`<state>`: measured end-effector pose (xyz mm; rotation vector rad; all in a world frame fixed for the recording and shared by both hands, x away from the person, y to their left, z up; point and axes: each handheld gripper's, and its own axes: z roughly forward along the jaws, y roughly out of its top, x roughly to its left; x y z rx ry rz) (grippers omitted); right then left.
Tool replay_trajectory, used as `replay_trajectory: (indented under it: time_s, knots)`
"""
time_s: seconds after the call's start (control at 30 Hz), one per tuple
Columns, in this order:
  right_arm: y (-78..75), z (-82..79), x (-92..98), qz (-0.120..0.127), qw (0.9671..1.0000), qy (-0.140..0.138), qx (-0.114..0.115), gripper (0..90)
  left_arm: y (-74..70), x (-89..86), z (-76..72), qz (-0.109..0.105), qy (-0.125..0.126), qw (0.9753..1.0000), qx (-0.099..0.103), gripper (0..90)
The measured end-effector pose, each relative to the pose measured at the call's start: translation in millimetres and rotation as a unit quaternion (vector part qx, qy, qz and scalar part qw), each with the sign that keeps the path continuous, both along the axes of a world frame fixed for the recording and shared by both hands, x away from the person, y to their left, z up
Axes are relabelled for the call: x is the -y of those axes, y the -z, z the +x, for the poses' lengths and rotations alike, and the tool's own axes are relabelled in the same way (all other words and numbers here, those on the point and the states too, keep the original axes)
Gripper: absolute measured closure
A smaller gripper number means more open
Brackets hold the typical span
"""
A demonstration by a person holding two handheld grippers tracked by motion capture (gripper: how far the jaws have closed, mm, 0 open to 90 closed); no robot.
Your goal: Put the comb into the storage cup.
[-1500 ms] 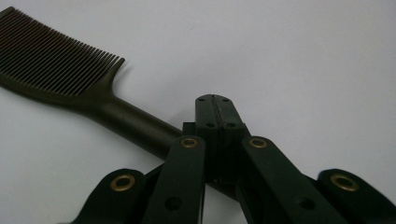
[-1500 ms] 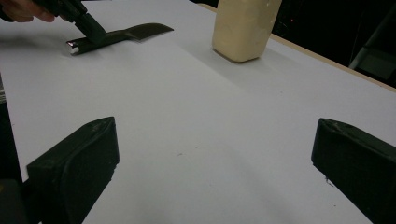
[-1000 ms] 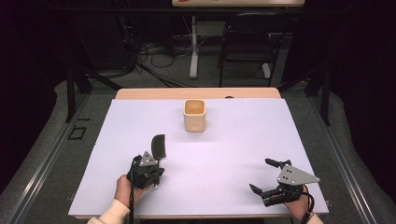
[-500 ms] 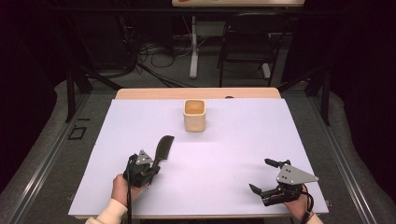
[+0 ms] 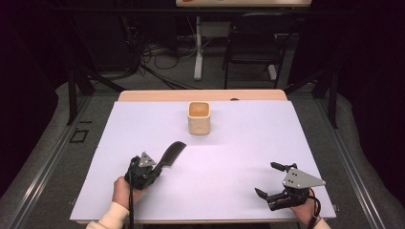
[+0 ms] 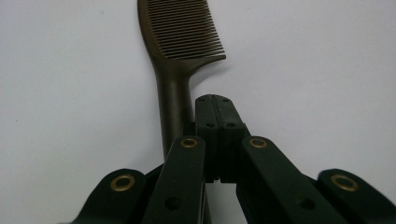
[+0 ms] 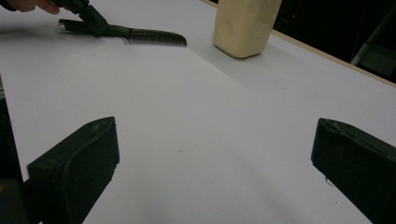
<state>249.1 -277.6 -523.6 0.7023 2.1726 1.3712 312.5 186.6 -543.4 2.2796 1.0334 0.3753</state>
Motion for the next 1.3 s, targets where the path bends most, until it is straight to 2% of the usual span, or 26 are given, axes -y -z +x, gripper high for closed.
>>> replay_trajectory:
  time_s: [0.33, 0.47, 0.8, 1.0, 1.17, 1.27, 1.3]
  knots:
    - [0.2, 0.2, -0.1, 0.000, 1.0000, 0.000, -0.002, 0.5, 0.0, -2.8, 4.1, 0.007, -0.002, 1.0000, 0.002, 90.0]
    - [0.5, 0.5, -0.3, -0.002, 1.0000, -0.001, -0.003, 0.5, 1.1, -4.9, 6.9, 0.004, -0.002, 1.0000, -0.004, 90.0]
    - [0.7, 0.8, -0.1, -0.002, 1.0000, -0.001, -0.003, 0.5, 0.8, -5.8, 7.8, 0.001, -0.001, 1.0000, -0.001, 89.7]
    - [0.6, 0.6, -0.1, -0.002, 1.0000, -0.001, -0.004, 0.5, -3.7, -2.8, 3.1, -0.005, 0.012, 0.9999, 0.001, 78.1]
    - [0.7, 0.8, 0.0, -0.001, 1.0000, -0.001, -0.003, 0.5, -10.1, -1.0, -0.8, -0.013, 0.020, 0.9997, -0.007, 66.7]
    - [0.7, 0.8, 0.0, -0.001, 1.0000, -0.001, -0.002, 0.5, -17.2, -1.0, -2.7, -0.015, 0.023, 0.9996, -0.004, 60.2]
    - [0.7, 0.8, 0.1, -0.001, 1.0000, -0.001, -0.002, 0.5, -19.9, -1.5, -2.8, -0.013, 0.021, 0.9997, -0.001, 55.3]
